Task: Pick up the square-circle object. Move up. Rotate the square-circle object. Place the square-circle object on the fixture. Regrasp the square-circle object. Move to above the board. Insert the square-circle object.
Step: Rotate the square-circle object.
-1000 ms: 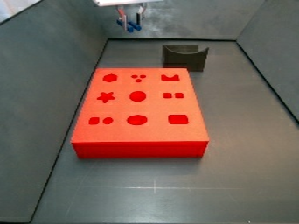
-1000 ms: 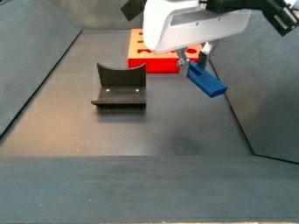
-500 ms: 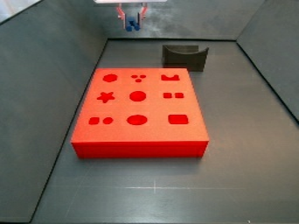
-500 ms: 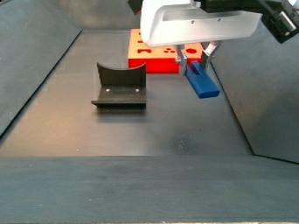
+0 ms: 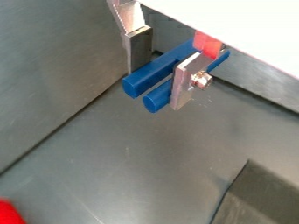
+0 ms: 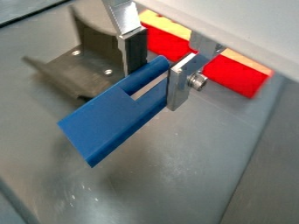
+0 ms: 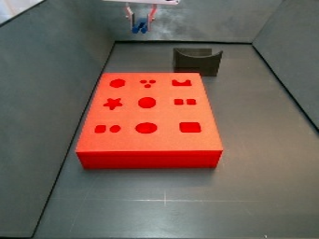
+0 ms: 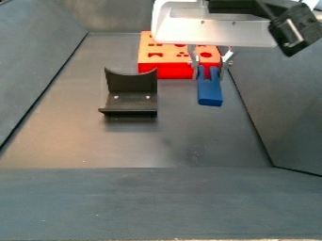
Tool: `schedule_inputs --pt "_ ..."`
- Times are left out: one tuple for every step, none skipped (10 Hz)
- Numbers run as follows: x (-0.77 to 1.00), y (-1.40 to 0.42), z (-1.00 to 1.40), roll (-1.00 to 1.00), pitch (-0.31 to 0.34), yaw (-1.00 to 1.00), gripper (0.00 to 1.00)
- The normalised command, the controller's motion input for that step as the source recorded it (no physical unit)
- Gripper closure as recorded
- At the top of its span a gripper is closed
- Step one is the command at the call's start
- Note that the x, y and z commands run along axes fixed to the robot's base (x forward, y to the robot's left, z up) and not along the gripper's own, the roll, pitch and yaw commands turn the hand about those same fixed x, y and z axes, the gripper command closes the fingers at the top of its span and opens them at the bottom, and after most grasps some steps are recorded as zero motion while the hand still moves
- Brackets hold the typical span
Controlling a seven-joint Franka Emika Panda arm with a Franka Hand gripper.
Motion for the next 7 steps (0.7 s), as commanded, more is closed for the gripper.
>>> schedule_inputs --pt "0.0 0.01 0.0 0.0 0.0 -1.0 1.0" --pt "0.0 0.01 0.0 0.0 0.0 -1.0 1.0" --pt "0.0 0.01 0.0 0.0 0.0 -1.0 1.0" --pt "0.0 0.01 0.0 0.0 0.0 -1.0 1.0" --pt "0.0 0.01 0.0 0.0 0.0 -1.0 1.0" --pt "0.0 0.01 0.0 0.0 0.0 -1.0 1.0" --pt "0.0 0.01 0.0 0.0 0.0 -1.0 1.0"
